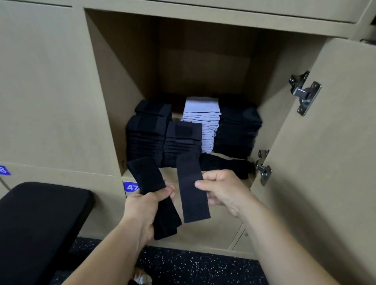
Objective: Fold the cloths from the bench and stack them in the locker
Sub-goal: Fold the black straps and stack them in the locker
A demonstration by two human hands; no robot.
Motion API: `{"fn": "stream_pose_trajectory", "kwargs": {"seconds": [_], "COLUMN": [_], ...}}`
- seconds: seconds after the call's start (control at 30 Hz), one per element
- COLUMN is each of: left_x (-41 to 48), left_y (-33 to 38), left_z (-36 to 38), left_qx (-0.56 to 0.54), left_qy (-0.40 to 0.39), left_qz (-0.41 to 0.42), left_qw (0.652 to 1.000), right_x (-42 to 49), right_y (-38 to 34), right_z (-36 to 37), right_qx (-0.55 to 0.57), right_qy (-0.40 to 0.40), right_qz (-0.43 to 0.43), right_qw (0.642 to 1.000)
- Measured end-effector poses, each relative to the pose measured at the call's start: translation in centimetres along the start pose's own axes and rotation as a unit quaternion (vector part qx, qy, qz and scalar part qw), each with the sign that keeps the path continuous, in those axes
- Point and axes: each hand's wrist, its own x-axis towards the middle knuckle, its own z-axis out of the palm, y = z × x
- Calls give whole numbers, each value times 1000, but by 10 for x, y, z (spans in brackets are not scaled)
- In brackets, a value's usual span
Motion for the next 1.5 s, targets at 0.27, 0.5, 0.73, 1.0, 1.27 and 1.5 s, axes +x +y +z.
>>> {"fn": "stream_pose_trajectory", "kwargs": {"seconds": [0.27,0.5,0.73,1.0,1.27,1.5], "left_x": [7,11,21,33,37,34], "left_y": [2,13,15,12,6,8], "left_z": [9,18,19,17,19,24], "left_qx": [-2,-17,-21,8,-2,-6], "left_qy": [4,-21,-51,-61,-54,-56], "left_qz": [-36,-97,-130,-144,-146,-135], "left_qw": [999,995,990,988,988,989], "right_x": [42,77,103,127,131,135], "right_y": [-6,-20,0,41,72,86], "right_z": [-44,-67,-73,-69,-68,-68], "right_qx": [144,-65,-579,-693,-707,-725], "right_qy": [172,324,356,257,216,185], "right_qz": [37,-51,-151,-180,-194,-170], "right_qw": [974,943,718,650,644,641]}}
